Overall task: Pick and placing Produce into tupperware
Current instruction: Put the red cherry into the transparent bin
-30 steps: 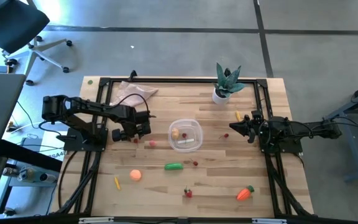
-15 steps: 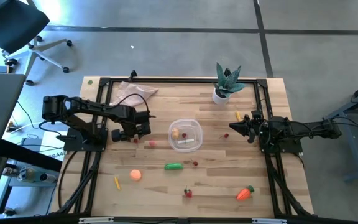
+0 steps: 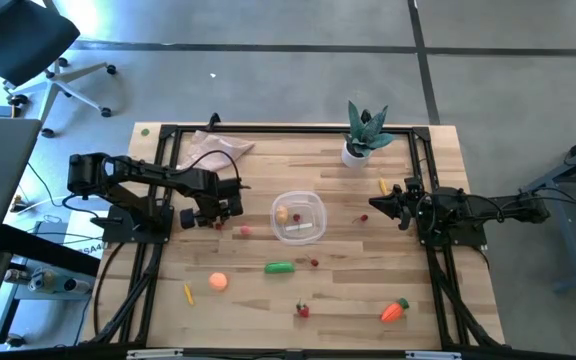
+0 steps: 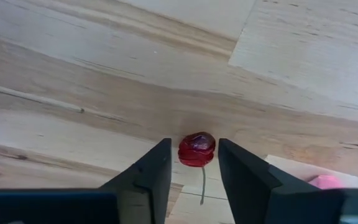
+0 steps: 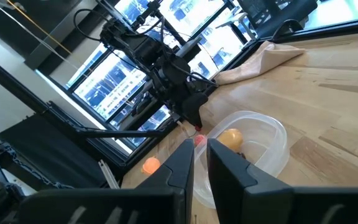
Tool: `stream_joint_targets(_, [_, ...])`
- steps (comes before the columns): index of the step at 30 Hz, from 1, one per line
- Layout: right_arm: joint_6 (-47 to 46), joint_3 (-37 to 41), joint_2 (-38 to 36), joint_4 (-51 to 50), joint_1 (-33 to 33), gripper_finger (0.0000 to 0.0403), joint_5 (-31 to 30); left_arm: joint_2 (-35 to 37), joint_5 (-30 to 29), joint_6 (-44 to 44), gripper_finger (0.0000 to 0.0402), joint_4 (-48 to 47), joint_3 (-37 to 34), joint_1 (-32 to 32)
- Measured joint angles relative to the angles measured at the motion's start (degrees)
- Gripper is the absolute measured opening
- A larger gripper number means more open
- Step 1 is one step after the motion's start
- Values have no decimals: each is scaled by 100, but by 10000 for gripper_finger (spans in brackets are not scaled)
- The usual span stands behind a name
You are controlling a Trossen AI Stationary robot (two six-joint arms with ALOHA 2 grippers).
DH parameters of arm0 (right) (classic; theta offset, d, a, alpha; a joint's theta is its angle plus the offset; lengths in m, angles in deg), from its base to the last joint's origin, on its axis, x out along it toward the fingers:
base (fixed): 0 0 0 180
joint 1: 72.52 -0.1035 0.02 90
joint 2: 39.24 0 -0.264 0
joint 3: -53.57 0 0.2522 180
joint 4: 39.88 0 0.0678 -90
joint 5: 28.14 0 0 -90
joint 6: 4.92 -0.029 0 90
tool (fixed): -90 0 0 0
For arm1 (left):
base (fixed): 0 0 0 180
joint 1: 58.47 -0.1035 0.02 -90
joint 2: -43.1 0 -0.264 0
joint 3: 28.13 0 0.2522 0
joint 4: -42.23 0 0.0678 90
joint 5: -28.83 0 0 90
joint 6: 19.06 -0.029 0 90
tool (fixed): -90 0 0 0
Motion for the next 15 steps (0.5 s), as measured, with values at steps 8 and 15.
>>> stream_joint_targets(8, [0, 0, 1, 0, 0, 36, 1, -188, -32, 349, 106, 70, 3, 265])
stream_joint_targets(15, [0, 0, 2, 0, 0, 36, 2, -341, -26, 415, 108, 167, 20, 321])
